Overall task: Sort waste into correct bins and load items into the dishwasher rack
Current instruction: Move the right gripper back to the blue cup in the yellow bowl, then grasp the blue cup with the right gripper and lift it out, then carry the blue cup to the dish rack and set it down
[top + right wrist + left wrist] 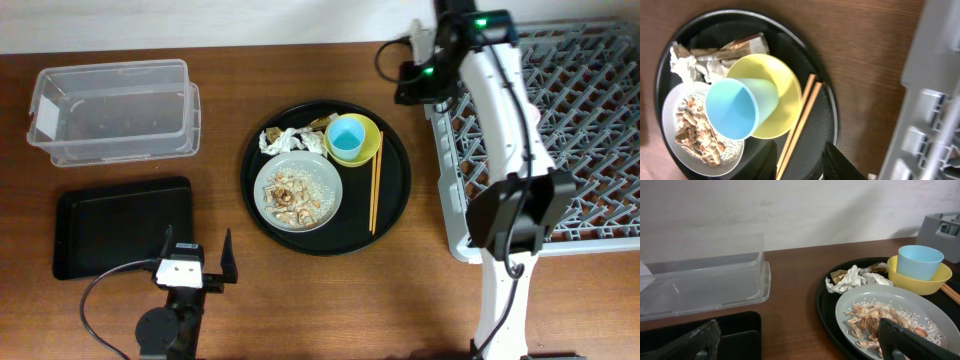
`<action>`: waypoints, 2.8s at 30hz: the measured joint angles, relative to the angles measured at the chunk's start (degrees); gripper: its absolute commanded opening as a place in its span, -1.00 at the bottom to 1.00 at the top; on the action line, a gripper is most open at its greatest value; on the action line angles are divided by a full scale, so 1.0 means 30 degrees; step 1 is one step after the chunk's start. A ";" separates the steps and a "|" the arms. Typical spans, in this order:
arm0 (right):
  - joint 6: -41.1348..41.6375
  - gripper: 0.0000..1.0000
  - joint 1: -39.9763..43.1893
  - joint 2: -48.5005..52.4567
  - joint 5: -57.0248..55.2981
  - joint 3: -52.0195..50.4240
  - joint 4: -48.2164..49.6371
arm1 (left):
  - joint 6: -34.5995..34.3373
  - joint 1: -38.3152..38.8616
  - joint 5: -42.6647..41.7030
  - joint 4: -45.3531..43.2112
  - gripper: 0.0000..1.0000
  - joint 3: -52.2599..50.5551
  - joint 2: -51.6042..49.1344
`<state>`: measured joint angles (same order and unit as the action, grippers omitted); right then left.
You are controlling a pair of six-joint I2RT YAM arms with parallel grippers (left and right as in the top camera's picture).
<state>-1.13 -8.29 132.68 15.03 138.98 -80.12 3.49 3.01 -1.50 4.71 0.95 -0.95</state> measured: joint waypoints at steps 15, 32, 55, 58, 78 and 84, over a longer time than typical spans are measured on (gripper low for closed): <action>0.2339 -0.34 -0.6455 0.0000 -0.6215 -0.0459 0.1545 | 0.0000 0.0000 0.0000 0.0000 0.98 0.0000 0.0000; 0.3337 -0.34 -0.7526 0.0044 -0.6572 -0.3905 0.4772 | 0.0000 0.0000 0.0000 0.0000 0.98 0.0000 0.0000; 0.3402 -0.92 -0.7876 0.0765 -0.8131 -0.5064 0.4430 | 0.0000 0.0000 0.0000 0.0000 0.98 0.0000 0.0000; 0.3402 -0.92 -0.7825 0.0758 -0.7985 -0.4014 0.3271 | 0.0000 0.0000 0.0000 0.0000 0.98 0.0000 0.0000; -0.0488 -0.92 0.8080 -0.2215 0.6819 0.1428 -0.2557 | 0.0000 0.0000 0.0000 0.0000 0.98 0.0000 0.0000; -0.4656 -0.92 1.1358 -0.2120 1.2794 -0.2572 -0.3592 | 0.0000 0.0000 0.0000 0.0007 0.98 0.0000 0.0000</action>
<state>-15.09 25.78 126.32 53.41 131.26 -90.89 3.49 3.01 -1.50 4.73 0.95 -0.95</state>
